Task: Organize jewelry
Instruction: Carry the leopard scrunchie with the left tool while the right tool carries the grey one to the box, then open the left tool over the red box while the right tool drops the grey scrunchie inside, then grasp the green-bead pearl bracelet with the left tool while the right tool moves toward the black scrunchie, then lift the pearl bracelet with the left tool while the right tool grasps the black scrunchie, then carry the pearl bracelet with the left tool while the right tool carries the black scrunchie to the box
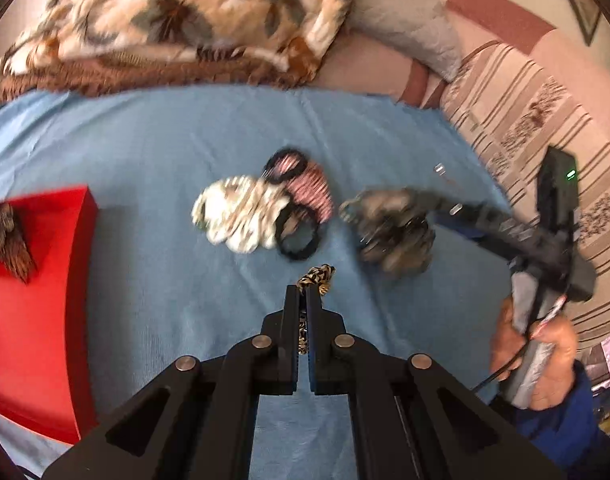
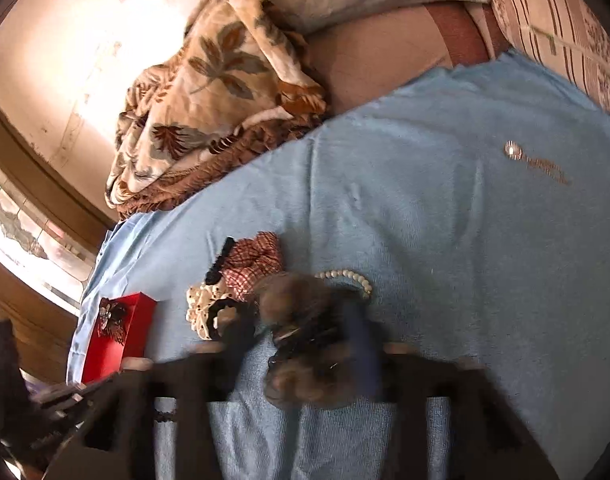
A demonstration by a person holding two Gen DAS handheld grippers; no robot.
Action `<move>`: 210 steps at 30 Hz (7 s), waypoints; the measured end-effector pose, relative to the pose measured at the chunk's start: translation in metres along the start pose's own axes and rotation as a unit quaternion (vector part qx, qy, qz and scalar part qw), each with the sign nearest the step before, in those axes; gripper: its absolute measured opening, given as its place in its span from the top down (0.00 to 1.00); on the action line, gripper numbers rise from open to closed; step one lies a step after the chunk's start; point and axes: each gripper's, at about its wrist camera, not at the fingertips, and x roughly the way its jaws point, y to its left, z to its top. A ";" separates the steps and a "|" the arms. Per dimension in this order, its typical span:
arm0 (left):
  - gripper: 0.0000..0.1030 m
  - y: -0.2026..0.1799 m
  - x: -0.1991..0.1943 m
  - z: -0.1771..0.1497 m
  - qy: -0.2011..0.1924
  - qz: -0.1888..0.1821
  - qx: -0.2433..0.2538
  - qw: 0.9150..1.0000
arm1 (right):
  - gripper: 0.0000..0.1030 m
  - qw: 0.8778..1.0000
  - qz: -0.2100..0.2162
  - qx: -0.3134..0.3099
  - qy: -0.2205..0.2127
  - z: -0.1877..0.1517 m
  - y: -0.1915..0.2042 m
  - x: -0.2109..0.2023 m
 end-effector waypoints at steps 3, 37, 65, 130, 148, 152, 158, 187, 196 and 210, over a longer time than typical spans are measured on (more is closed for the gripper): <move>0.97 0.011 0.020 -0.006 0.019 0.015 -0.006 1.000 | 0.28 1.000 -0.009 0.011 0.008 0.001 -0.007 0.009; 0.96 0.036 -0.050 -0.025 -0.045 0.013 -0.039 0.998 | 0.83 0.999 -0.028 0.020 -0.019 -0.035 0.004 -0.013; 0.96 0.329 -0.085 -0.034 -0.112 0.109 -0.265 0.952 | 0.83 0.971 0.002 -0.216 0.107 -0.080 0.309 0.117; 0.74 0.041 0.083 0.059 -0.008 0.061 0.023 0.998 | 0.30 0.994 -0.021 -0.099 0.034 0.007 0.051 0.081; 0.91 0.068 0.017 0.029 -0.026 -0.010 -0.037 0.999 | 0.93 0.993 0.059 -0.094 0.049 0.021 0.076 0.102; 0.91 0.072 -0.003 0.002 -0.029 -0.050 -0.064 0.996 | 0.93 0.994 0.055 -0.090 0.042 0.012 0.077 0.074; 0.91 0.096 0.004 -0.023 -0.008 0.038 -0.093 0.995 | 0.57 0.998 0.003 -0.059 0.032 0.005 0.058 0.064; 0.91 0.088 0.017 -0.016 -0.009 0.057 -0.059 0.997 | 0.91 0.985 -0.025 -0.154 0.074 -0.047 0.088 0.095; 0.91 0.069 -0.062 -0.020 -0.065 0.033 -0.055 0.996 | 0.91 0.992 0.006 -0.121 0.023 -0.043 0.093 0.050; 0.91 0.163 -0.149 -0.053 -0.109 0.114 -0.117 0.981 | 0.91 0.984 0.019 -0.176 0.022 -0.092 0.153 0.005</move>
